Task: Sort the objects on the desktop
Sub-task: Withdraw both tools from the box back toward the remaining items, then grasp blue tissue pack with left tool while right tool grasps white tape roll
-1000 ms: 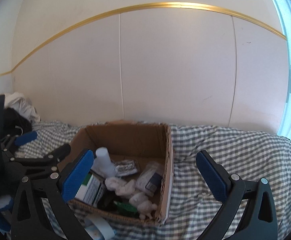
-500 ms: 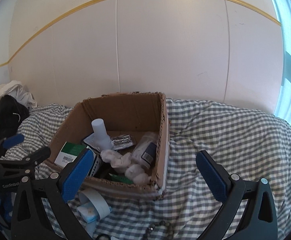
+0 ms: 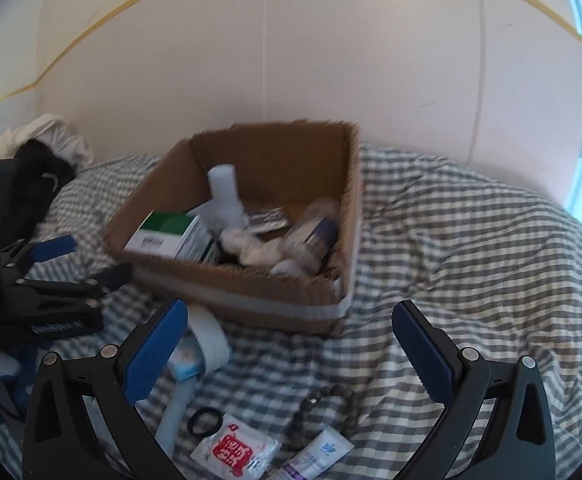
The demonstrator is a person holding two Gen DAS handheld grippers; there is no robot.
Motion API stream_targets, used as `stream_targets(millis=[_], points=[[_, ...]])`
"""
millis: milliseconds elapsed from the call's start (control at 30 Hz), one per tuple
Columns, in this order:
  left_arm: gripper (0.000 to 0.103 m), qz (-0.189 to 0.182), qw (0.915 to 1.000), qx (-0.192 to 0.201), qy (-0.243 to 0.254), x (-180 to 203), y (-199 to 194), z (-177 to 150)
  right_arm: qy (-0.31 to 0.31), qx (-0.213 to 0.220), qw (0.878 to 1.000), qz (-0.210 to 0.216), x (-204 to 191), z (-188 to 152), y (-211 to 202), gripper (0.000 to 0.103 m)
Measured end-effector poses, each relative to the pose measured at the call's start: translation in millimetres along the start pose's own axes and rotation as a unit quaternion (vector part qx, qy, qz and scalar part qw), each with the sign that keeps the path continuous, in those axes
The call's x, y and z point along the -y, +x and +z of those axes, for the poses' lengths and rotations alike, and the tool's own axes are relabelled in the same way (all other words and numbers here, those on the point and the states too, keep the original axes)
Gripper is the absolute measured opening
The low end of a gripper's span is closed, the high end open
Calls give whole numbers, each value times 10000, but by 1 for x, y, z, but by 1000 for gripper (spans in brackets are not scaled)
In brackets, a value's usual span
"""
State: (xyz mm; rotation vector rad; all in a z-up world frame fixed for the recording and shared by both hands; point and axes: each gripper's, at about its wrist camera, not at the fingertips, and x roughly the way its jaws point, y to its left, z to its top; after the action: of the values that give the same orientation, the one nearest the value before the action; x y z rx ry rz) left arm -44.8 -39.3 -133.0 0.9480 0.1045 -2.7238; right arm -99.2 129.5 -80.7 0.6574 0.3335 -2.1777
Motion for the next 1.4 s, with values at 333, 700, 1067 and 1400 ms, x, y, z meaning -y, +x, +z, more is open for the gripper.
stream_targets(millis=[333,700,1067,1400], points=[[93,-458,9910,-1133,539,35,50,-35,92,-498,9981,364,3,-18,31,86],[56,-927,9769,-1858,505,43,73,-49,45,-1172,9883,978,-13,-35,75,71],[49,-1022,9761,-1910,193,28,61,-53,42,-1430,9817,1258,-26,-38,108,71],[42,-747,9853,-1520,207,12,28,-41,361,-1548,9747,1571,-25,-42,124,71]])
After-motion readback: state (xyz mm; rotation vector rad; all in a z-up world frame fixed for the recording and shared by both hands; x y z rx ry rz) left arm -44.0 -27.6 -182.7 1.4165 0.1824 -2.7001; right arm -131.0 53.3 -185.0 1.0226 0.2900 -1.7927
